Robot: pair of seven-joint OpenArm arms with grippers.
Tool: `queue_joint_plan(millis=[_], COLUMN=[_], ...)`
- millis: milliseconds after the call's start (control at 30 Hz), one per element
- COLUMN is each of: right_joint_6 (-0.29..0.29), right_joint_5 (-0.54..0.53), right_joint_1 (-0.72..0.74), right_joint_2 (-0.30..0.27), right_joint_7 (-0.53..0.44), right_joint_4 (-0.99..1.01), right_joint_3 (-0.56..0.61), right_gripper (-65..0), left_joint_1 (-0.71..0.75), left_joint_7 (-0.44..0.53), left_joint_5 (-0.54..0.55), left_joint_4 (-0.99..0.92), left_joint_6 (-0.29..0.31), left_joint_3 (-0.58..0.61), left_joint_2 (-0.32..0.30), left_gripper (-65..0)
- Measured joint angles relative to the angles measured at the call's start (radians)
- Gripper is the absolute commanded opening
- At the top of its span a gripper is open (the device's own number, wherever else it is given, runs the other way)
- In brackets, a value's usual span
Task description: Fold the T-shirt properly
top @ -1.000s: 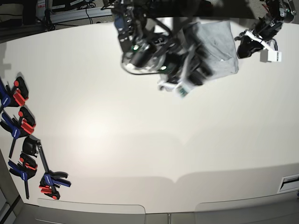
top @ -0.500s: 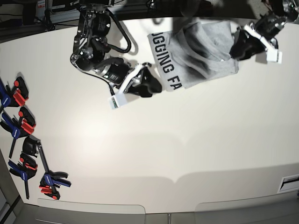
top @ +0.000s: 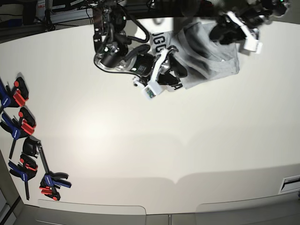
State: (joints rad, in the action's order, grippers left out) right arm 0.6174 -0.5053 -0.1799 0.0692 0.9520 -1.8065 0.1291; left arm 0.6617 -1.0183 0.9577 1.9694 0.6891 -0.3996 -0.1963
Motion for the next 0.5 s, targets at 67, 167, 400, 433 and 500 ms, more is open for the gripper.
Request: queue_joint_plan(millis=[67,167,400,433,500], right_joint_6=[-0.016,-0.034,-0.054,-0.054,-0.058], right_joint_5=[0.019,0.018,0.018,0.018,0.018], right_joint_1=[0.0,0.0,0.002,0.002,0.002], right_joint_2=[0.0,0.0,0.0,0.0,-0.001], right_joint_7=[-0.003,-0.012,-0.014,-0.023,-0.029], right_joint_4=[0.0,0.0,0.024,0.036,0.068], right_joint_3=[0.003,0.0,0.0,0.0,0.0], right_gripper=[-41.4,-41.4,-41.4,-41.4,-41.4], left_joint_1=[0.0,0.0,0.0,0.0,0.0], left_joint_7=[0.0,0.013,0.031,0.031,0.03], left_joint_5=[-0.043,-0.078,-0.222,-0.227,-0.264], left_joint_4=[0.0,0.0,0.0,0.0,0.0], left_joint_6=[0.0,-0.018,-0.119,-0.124,-0.125], left_joint_3=[0.041,0.078,0.119,0.121,0.123], left_joint_2=[0.022,0.049,0.058,0.058,0.058], left_gripper=[-37.9,-37.9,-37.9,-37.9,-37.9])
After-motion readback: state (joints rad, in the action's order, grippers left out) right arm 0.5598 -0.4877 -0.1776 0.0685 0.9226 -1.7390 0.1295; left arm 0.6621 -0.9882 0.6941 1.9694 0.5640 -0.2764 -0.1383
